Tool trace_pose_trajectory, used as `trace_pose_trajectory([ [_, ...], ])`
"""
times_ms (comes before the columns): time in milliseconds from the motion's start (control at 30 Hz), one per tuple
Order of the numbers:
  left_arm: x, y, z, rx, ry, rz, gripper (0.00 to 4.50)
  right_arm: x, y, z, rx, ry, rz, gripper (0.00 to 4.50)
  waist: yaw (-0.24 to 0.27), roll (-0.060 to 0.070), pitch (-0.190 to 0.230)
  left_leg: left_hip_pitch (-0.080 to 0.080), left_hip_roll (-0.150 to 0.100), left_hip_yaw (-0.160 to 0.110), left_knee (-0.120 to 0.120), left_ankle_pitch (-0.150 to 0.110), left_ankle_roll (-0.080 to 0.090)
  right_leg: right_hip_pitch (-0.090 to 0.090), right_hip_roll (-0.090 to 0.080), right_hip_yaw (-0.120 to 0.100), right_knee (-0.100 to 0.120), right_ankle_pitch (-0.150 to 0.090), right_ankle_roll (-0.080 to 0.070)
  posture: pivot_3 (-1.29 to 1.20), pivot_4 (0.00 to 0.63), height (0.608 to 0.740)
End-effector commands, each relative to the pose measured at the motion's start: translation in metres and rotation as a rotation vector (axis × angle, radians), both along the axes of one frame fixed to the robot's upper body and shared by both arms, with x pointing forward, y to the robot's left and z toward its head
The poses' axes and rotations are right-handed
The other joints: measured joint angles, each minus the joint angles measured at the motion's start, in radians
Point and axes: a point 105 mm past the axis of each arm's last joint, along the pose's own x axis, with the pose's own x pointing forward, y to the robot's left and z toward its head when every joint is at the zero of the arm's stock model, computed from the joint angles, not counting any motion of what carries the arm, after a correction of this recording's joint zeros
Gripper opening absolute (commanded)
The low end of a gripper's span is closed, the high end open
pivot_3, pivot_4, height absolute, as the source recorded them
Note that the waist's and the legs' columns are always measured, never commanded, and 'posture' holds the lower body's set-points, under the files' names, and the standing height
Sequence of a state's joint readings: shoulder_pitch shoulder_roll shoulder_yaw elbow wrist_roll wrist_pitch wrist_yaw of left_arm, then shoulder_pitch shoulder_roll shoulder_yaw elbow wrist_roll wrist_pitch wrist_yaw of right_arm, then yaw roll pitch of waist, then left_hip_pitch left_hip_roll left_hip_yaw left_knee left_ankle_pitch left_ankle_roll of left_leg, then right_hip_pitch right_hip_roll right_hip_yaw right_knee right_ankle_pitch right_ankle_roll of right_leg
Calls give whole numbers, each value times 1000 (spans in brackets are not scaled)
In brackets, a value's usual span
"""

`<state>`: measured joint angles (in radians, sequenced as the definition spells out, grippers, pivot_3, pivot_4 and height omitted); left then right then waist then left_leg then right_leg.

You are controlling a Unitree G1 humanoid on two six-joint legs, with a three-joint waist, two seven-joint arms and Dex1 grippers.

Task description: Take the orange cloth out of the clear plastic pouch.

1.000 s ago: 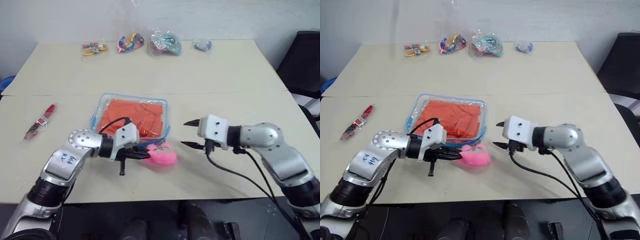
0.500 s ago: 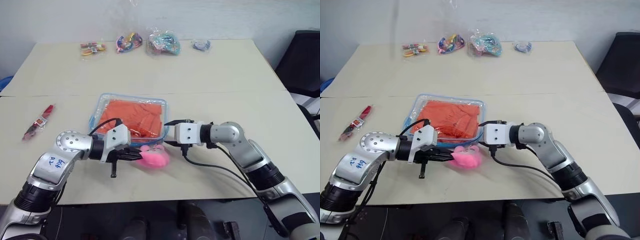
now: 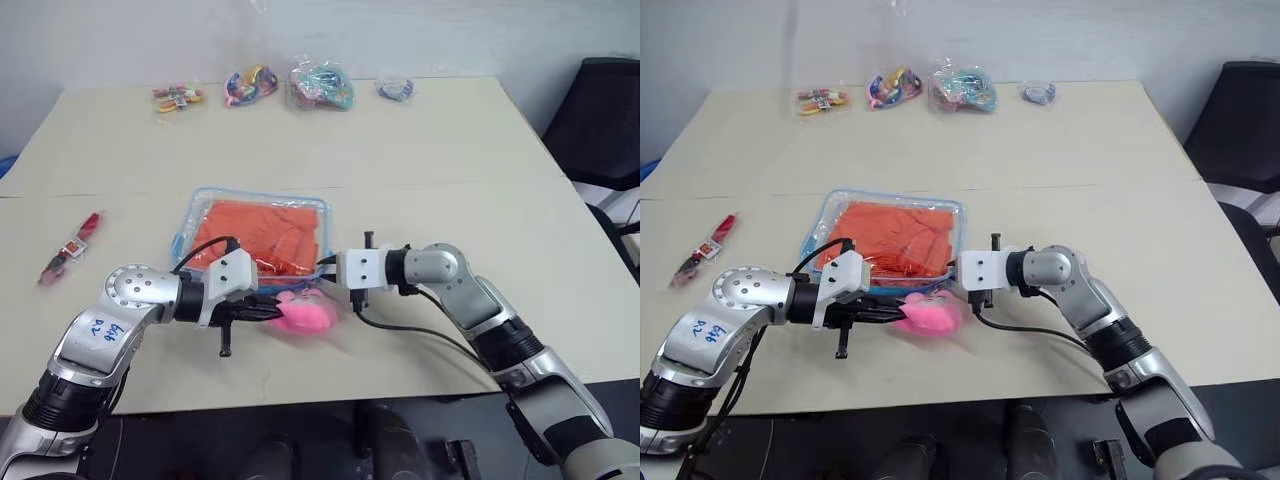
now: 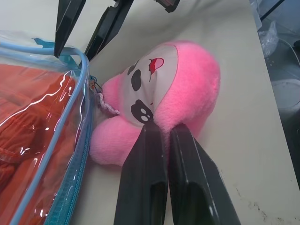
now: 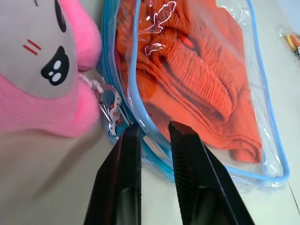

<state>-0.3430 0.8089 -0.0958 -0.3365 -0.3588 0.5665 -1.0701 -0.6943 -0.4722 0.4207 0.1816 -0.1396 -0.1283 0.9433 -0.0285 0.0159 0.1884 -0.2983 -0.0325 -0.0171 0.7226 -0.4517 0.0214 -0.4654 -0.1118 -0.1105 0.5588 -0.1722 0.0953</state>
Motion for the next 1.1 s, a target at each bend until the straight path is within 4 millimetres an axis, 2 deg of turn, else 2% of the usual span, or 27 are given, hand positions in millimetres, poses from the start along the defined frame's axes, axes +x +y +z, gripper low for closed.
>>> trace_pose_trajectory([
  [33,-1,1,6,-2,-31,0,0,-2,4,12,26,-25,25,26,0,0,0,0,0,0,0,0,0,0,0,0,0,0,0,0,150,740],
  [133,1,7,4,11,-31,18,0,-2,1,14,32,-34,22,26,0,0,0,0,0,0,0,0,0,0,0,0,0,0,0,0,150,740],
  [200,5,18,6,24,-37,61,0,-3,-6,21,43,-53,10,26,0,0,0,0,0,0,0,0,0,0,0,0,0,0,0,0,150,740],
  [500,17,89,30,70,-85,298,0,-21,-43,37,4,-110,19,26,1,1,0,0,0,0,-1,0,0,-1,0,-1,0,0,0,0,150,740],
  [800,28,140,52,52,-127,485,0,-35,-61,38,-8,-124,18,26,1,1,1,0,0,0,-2,0,0,-1,0,-1,0,0,0,0,150,740],
  [967,45,181,72,34,-173,631,0,-56,-72,38,-7,-121,84,26,7,1,1,-2,0,2,-1,0,0,-1,-1,-4,0,0,0,0,150,740],
  [1100,51,195,82,19,-186,668,0,-67,-87,30,-39,-93,90,26,5,1,1,-1,-1,4,-2,0,0,-1,-1,-4,0,0,0,0,150,740],
])
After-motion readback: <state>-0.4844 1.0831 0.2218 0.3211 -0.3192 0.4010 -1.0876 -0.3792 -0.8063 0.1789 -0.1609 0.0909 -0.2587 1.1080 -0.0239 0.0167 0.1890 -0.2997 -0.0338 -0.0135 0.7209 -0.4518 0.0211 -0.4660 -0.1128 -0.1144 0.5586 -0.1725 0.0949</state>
